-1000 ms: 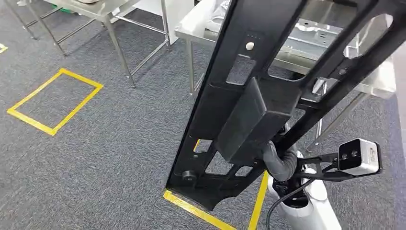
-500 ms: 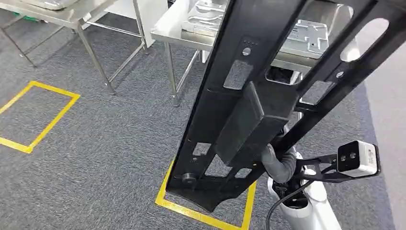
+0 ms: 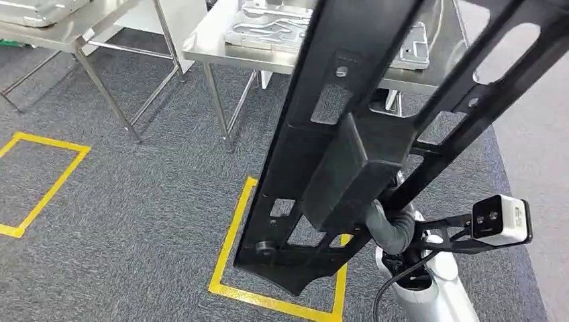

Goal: Take the parts from the cabinet and place them on the table.

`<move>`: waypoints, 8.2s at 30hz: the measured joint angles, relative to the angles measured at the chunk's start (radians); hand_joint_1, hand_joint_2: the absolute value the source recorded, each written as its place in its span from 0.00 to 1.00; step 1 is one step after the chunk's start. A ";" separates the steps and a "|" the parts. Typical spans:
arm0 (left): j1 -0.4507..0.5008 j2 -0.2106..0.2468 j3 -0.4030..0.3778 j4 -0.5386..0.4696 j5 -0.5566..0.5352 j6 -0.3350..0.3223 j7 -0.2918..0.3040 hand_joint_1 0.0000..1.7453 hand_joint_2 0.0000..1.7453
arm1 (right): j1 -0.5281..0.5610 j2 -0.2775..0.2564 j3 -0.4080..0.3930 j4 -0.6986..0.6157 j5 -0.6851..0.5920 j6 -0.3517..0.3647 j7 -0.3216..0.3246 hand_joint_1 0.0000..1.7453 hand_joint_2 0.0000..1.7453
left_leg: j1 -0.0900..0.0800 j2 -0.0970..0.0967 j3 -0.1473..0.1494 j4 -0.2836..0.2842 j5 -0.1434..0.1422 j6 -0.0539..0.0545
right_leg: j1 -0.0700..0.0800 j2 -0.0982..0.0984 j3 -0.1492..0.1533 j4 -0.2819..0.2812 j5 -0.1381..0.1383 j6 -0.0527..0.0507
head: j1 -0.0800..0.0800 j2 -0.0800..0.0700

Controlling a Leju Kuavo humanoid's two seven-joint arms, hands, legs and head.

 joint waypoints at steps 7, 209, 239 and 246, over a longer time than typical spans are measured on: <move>-0.005 0.001 0.001 0.000 0.003 -0.002 -0.006 0.00 1.00 | -0.003 0.000 0.000 0.002 -0.001 0.002 0.000 0.95 1.00 | 0.001 -0.027 -0.118 0.250 -0.094 -0.007 | 0.006 0.030 -0.004 0.003 0.002 -0.012 | 0.000 0.000; 0.039 -0.024 0.025 0.004 0.016 -0.015 0.030 0.00 1.00 | 0.145 -0.011 -0.189 0.044 0.093 -0.009 0.012 0.95 1.00 | -0.003 -0.045 0.110 -0.109 0.016 0.051 | -0.002 0.000 -0.046 0.020 0.047 0.045 | 0.000 0.000; 0.038 -0.024 0.028 0.004 0.006 -0.018 0.028 0.00 1.00 | 0.147 -0.012 -0.220 0.073 0.088 0.007 0.000 0.95 1.00 | -0.004 -0.045 0.103 -0.113 0.025 0.050 | -0.002 0.001 -0.066 0.083 0.020 0.044 | 0.000 0.000; 0.041 -0.023 0.028 0.004 0.005 -0.017 0.030 0.00 1.00 | 0.149 -0.012 -0.222 0.075 0.087 0.018 0.000 0.95 1.00 | -0.008 -0.040 0.128 -0.084 -0.009 0.014 | 0.006 0.002 0.001 -0.068 0.063 -0.004 | 0.000 0.000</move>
